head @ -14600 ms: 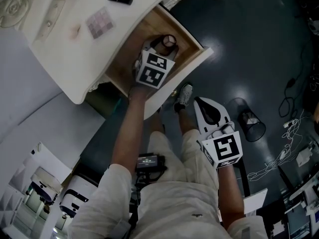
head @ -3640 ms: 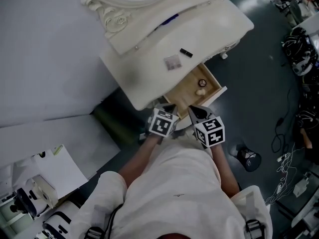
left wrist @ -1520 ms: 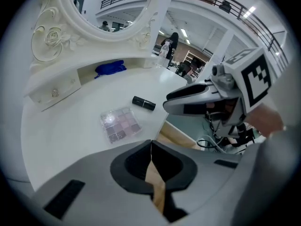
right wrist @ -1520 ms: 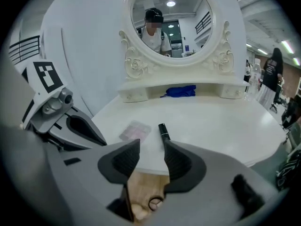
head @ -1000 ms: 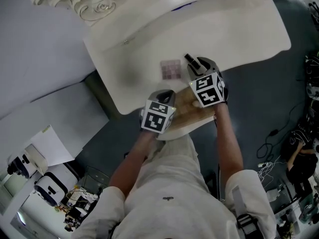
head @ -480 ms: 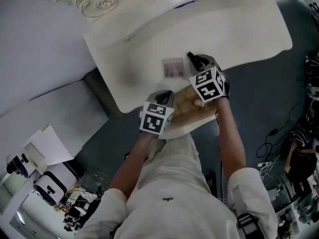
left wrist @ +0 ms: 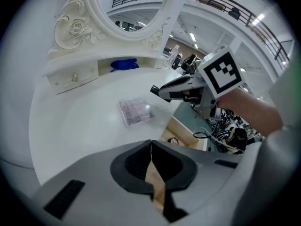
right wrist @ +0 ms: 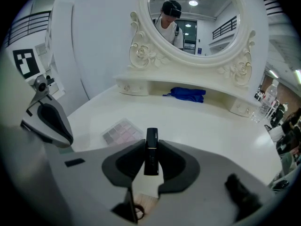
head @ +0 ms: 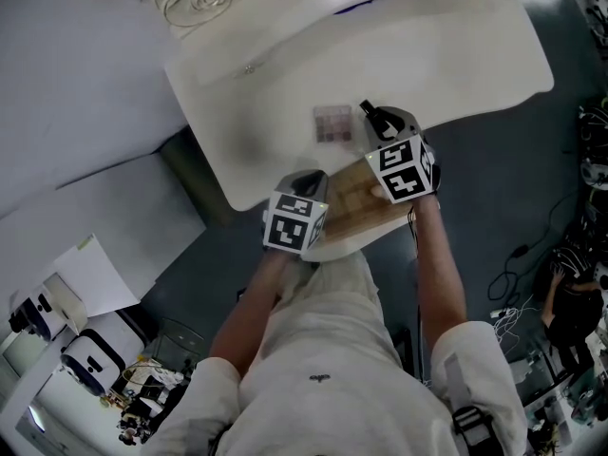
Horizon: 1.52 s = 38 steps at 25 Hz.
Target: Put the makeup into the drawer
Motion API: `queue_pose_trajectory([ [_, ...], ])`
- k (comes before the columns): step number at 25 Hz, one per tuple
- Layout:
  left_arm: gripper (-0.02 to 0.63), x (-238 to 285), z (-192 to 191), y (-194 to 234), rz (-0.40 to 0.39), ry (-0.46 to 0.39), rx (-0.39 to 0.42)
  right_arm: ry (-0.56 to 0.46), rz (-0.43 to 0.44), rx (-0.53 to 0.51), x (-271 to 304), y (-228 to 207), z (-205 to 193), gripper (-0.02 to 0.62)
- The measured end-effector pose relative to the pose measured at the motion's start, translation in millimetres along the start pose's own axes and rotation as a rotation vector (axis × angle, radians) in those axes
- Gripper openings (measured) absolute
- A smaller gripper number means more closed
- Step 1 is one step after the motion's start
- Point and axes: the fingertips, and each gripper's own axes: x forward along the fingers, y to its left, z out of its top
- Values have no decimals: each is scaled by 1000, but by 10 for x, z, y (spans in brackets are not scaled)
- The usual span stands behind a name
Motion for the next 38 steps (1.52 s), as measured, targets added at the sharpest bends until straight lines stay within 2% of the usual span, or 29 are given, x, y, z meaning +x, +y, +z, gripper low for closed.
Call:
queue_pose_trajectory([
  [5,11,-129,-27,-35,-11,-18,19,-37,-17,12,-366,178,80,89],
  [10,11,-244,-78,-97,-41,-27,73,-56,-33,25,-690,417,50,89],
  [14,11,-384,-200,-177,-51,-25,102,-51,-30,38,-930,659,-78,89],
  [20,11,-466,-373,-256,-70,-13,196,-37,-74,63,-1185,950,-382,89],
  [25,11,-528,-510,-322,-91,-13,223,-8,-77,62,-1243,1237,-615,89],
  [31,11,-566,-710,-376,-108,0,247,46,-40,1,-1104,1565,-857,89],
  [38,11,-469,-883,-295,-115,27,226,102,54,-137,-698,1690,-1076,89],
])
